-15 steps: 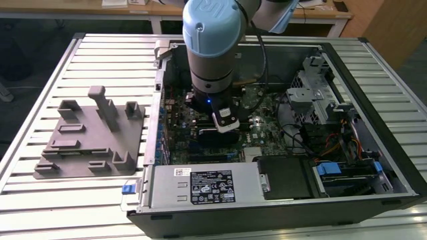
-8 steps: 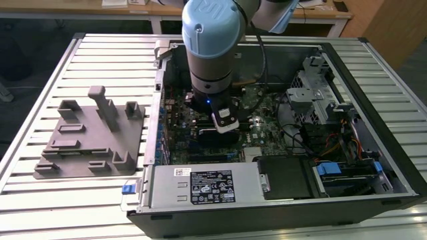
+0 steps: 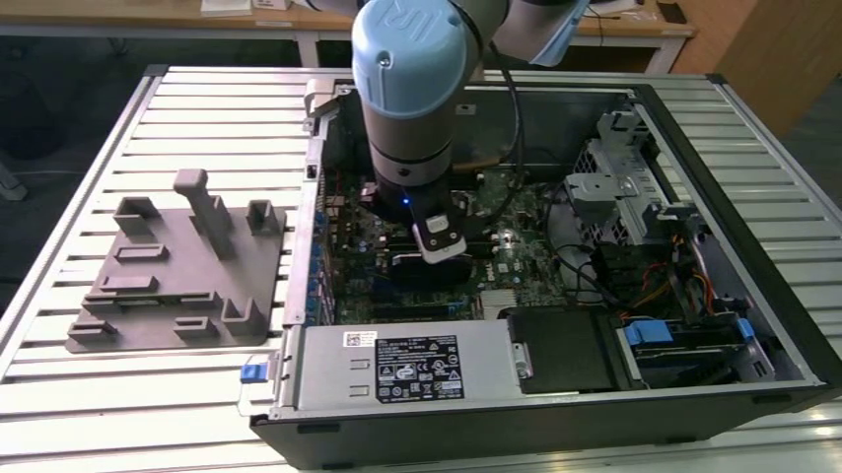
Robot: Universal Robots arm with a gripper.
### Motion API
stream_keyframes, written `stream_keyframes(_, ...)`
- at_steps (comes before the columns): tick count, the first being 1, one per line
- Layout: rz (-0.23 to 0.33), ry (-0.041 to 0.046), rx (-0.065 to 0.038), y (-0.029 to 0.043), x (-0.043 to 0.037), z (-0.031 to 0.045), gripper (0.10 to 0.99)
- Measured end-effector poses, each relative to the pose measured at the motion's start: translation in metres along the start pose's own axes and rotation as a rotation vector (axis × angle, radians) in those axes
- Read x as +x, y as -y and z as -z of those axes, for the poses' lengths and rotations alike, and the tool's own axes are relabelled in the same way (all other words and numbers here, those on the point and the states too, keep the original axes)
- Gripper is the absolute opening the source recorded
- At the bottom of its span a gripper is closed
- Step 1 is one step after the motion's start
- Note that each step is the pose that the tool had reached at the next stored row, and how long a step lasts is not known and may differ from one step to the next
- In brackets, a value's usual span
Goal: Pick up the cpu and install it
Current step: 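Install the second cpu locking lever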
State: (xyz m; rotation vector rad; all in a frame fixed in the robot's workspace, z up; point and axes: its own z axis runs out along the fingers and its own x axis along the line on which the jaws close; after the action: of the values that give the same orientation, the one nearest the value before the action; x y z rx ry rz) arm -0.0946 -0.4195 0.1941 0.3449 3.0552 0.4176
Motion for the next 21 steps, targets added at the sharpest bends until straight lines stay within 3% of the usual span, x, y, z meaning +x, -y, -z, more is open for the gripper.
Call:
stream_keyframes(3,-0.001,-0.0026,-0.011,0.0006,0.0013,-0.0009,0.106)
stream_keyframes(6,-0.003,-0.0086,-0.038,0.0009,0.0015,-0.0021,0.106)
stream_keyframes(7,-0.003,-0.0092,-0.042,0.0010,0.0015,-0.0023,0.106)
stream_keyframes(21,-0.003,-0.0094,-0.042,0.0025,0.0023,-0.0070,0.106)
